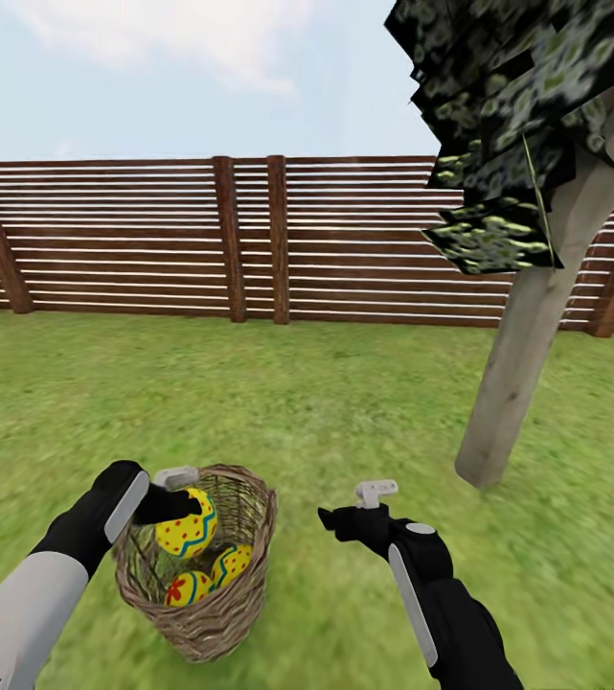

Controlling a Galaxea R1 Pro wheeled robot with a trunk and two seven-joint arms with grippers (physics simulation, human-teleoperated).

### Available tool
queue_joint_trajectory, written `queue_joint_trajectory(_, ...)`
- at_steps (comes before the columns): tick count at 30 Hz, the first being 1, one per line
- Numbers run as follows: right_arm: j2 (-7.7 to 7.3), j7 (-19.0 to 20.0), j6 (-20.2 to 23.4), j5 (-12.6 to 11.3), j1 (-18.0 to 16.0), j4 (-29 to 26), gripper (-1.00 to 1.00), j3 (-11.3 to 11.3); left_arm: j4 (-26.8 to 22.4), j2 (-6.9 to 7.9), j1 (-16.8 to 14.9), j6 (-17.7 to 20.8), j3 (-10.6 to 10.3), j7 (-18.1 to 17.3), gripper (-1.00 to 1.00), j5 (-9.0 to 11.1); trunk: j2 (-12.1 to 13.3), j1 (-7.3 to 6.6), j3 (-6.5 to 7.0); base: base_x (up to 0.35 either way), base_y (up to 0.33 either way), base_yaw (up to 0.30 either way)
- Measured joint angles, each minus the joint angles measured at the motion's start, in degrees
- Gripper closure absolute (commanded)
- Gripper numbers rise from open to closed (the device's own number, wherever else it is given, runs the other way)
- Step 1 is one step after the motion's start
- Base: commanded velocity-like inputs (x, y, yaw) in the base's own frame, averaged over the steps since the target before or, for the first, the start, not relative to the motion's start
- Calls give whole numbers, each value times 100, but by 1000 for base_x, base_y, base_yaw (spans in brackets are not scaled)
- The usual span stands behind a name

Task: Take the three Easter eggs out of the wicker basket on the lawn in the garden, then place them on the lawn next to a single tree (choose any tree) so that all three eggs are next to the same tree and none are left in the basket.

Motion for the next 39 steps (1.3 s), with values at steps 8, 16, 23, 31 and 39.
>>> queue_joint_trajectory(8, 4, 0, 9, -1, 0, 11, -100, 9, -134, -2, 24, 120, 3, 379, 100, -31, 321, -176, 152, 0, 0, -34)
queue_joint_trajectory(16, 4, 0, 7, -2, 0, 14, -100, 11, -502, -2, 25, 121, 10, 386, 100, -31, 642, -352, 328, 0, 0, -102)
queue_joint_trajectory(23, 4, 1, 9, -7, 0, 14, -100, 9, -554, -2, 26, 121, 13, 526, 100, -43, 923, -505, 455, 0, 0, -17)
queue_joint_trajectory(31, 4, 0, 8, -3, 1, 13, -100, 3, -790, -3, 26, 120, 8, 803, 100, -32, 1243, -681, 643, 0, 0, -186)
queue_joint_trajectory(39, -4, 0, 1, 0, 1, 22, -100, -14, -2094, -2, 53, 120, -29, 1126, 100, -45, 1564, -857, 839, 0, 0, -207)
